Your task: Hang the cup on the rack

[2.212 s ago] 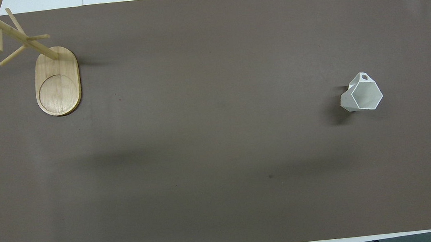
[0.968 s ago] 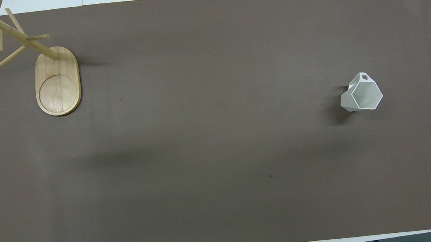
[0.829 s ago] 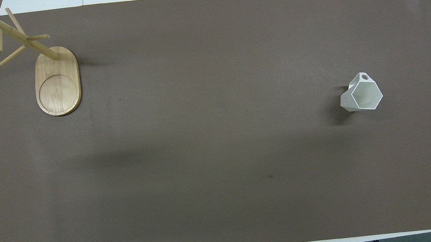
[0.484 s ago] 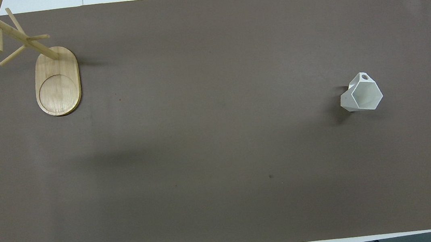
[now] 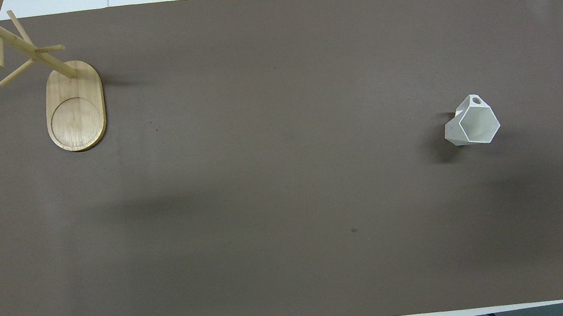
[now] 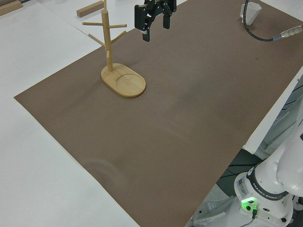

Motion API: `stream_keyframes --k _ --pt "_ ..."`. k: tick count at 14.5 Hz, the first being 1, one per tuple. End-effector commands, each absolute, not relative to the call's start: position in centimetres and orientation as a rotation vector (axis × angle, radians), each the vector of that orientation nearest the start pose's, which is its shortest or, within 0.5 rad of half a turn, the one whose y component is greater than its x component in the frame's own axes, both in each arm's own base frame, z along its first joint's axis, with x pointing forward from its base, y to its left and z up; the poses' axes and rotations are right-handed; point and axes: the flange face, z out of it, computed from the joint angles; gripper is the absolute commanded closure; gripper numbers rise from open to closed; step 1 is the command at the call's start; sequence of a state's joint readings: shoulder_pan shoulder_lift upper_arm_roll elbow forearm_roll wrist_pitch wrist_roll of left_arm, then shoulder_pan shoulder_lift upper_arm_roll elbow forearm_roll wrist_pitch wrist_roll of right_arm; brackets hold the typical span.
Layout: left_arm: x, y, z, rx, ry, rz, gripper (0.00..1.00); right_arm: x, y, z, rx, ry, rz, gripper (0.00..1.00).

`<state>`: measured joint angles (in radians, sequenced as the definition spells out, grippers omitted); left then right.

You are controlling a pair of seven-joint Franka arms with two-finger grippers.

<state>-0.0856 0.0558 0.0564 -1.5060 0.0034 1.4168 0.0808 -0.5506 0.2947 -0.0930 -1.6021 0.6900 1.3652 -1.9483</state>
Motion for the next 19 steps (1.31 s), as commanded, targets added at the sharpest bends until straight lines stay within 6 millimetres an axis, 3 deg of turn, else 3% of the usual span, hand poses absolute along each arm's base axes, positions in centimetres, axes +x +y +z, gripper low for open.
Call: stream_keyframes --k 1,2,5,7,9,16,19 --pt "54.8 -1.5 61.3 -3.127 0.153 0.238 0.0 52.2 -31.4 37.2 -1.719 -1.311 -0.859 0.0" --pt "54.8 -1.5 61.3 -3.127 0.153 0.238 0.0 51.7 -32.0 34.0 -1.658 -1.259 -0.898 0.0" --pt "54.8 -1.5 61.3 -3.127 0.155 0.238 0.0 50.2 -31.8 29.1 -1.556 -1.231 -0.99 0.0" --pt "54.8 -1.4 61.3 -3.127 0.151 0.238 0.0 48.9 -29.9 23.3 -1.447 -1.206 -1.124 0.0" --pt "54.8 -1.5 61.3 -3.127 0.155 0.238 0.0 48.8 -29.1 22.8 -1.431 -1.212 -1.137 0.0" --pt "54.8 -1.5 61.3 -3.127 0.155 0.238 0.0 50.2 -22.8 20.2 -1.367 -1.323 -1.14 0.0" --pt "54.8 -1.4 61.3 -3.127 0.153 0.238 0.0 50.3 -22.6 20.2 -1.365 -1.327 -1.139 0.0"
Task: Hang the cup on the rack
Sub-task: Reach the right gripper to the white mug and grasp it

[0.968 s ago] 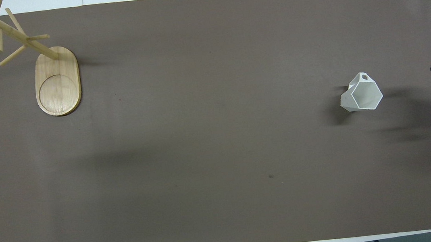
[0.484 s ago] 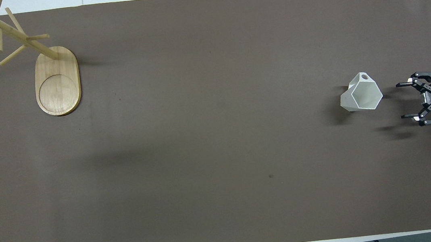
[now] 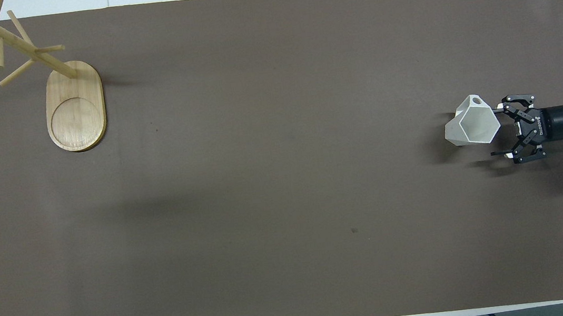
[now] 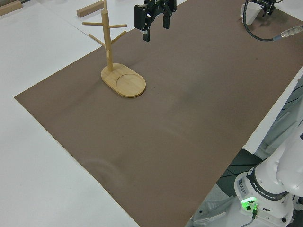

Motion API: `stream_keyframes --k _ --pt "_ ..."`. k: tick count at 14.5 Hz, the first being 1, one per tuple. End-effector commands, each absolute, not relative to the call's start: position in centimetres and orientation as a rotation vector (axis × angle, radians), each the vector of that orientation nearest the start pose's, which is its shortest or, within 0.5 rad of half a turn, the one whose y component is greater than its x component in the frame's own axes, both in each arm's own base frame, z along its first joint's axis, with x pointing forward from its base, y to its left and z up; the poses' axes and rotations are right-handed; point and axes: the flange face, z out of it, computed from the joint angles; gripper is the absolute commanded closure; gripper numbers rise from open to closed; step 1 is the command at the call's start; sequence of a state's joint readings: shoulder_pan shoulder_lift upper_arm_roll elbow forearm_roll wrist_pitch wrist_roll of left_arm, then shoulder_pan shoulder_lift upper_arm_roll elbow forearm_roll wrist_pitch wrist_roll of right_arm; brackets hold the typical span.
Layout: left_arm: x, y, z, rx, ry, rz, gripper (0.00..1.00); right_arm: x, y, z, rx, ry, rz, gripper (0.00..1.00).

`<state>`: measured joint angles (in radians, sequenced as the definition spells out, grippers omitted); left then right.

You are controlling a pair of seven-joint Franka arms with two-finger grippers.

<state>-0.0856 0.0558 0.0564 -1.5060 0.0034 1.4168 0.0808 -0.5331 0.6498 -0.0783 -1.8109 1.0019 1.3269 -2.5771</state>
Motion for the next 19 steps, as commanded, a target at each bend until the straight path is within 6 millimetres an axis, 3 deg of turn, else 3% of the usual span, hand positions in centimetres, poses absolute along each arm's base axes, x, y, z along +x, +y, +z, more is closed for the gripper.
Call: stream_keyframes --k 1,9,16,19 --pt "54.8 -1.4 61.3 -3.127 0.153 0.238 0.0 50.6 -22.2 20.2 -1.364 -1.329 -1.138 0.0" --pt "54.8 -1.5 61.3 -3.127 0.155 0.238 0.0 51.2 -20.1 19.4 -1.38 -1.313 -1.152 0.0" --pt "54.8 -1.5 61.3 -3.127 0.155 0.238 0.0 51.5 -19.9 19.5 -1.385 -1.301 -1.176 0.0" --pt "54.8 -1.4 61.3 -3.127 0.153 0.238 0.0 51.9 -18.7 19.5 -1.359 -1.318 -1.178 0.0"
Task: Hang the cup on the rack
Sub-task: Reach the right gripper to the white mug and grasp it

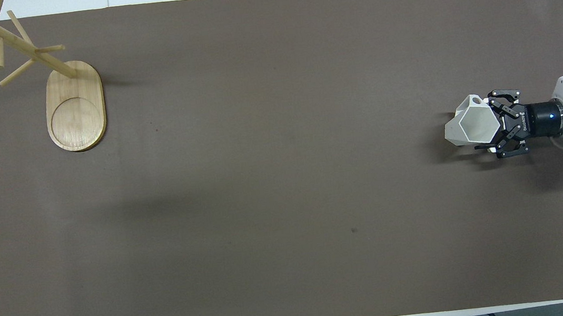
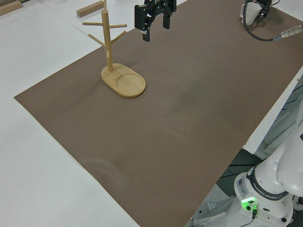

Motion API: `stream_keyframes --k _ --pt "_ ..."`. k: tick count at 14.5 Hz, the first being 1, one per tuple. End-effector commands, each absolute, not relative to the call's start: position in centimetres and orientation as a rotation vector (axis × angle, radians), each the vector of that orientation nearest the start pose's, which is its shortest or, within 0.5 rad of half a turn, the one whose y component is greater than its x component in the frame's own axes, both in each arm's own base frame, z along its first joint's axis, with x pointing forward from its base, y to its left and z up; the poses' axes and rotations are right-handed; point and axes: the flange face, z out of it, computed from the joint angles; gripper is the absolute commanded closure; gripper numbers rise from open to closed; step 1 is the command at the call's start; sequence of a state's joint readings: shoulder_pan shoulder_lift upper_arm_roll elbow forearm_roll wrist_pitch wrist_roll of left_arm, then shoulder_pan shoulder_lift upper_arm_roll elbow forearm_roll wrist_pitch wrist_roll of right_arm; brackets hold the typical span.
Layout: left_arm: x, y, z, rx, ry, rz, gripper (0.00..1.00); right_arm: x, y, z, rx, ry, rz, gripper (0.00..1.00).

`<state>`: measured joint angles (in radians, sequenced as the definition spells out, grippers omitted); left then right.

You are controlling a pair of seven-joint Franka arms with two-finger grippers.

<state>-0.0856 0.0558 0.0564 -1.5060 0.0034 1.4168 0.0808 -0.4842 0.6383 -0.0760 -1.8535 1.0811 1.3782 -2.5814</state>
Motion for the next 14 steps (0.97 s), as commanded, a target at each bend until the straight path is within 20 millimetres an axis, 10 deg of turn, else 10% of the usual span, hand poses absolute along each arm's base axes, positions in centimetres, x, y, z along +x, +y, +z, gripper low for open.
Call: stream_keyframes --k 1,10,14 --pt "54.8 -1.4 61.3 -3.127 0.153 0.238 0.0 52.1 -18.4 19.5 -1.358 -1.31 -1.19 0.0" --pt "54.8 -1.5 61.3 -3.127 0.155 0.238 0.0 51.4 -16.5 18.7 -1.321 -1.321 -1.204 0.01" --pt "54.8 -1.5 61.3 -3.127 0.155 0.238 0.0 51.8 -16.4 18.9 -1.327 -1.326 -1.202 0.51"
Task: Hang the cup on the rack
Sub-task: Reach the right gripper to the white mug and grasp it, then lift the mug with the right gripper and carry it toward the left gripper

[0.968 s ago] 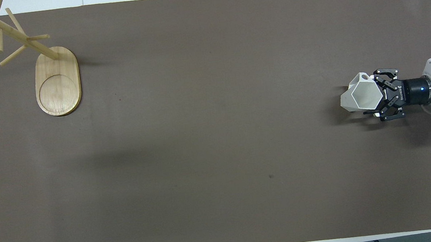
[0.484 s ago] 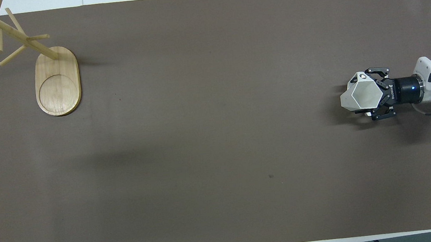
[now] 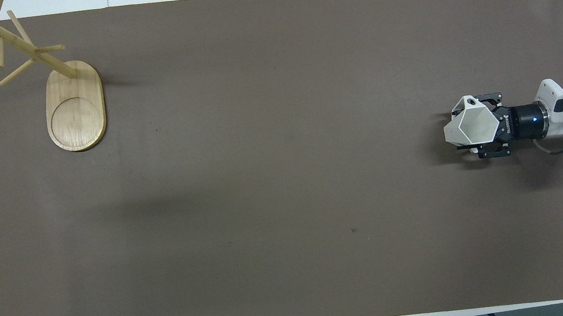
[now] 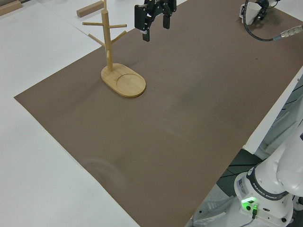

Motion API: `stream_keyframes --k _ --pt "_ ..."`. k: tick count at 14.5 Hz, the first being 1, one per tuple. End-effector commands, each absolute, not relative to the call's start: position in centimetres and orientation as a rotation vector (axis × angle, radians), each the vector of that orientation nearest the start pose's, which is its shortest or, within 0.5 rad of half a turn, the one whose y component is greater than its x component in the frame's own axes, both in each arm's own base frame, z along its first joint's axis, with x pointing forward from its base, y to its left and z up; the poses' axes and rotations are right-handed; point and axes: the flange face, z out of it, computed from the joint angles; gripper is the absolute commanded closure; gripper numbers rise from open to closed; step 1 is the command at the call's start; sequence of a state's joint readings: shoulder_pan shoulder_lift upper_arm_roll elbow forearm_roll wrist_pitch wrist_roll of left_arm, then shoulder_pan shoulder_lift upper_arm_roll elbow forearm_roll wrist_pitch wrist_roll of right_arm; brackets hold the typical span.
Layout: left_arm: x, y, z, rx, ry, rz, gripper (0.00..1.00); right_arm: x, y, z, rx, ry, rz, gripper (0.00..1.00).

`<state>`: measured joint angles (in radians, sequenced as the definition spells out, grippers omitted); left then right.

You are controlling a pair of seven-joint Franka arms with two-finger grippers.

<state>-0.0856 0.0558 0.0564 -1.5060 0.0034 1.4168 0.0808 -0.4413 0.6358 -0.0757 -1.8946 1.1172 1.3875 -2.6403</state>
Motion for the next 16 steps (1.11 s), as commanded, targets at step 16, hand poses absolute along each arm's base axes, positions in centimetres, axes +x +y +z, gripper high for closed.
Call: stream_keyframes --k 16 --pt "54.3 -10.7 60.2 -3.123 -0.196 0.078 0.0 59.1 24.8 30.6 -1.4 -1.117 -1.158 0.67"
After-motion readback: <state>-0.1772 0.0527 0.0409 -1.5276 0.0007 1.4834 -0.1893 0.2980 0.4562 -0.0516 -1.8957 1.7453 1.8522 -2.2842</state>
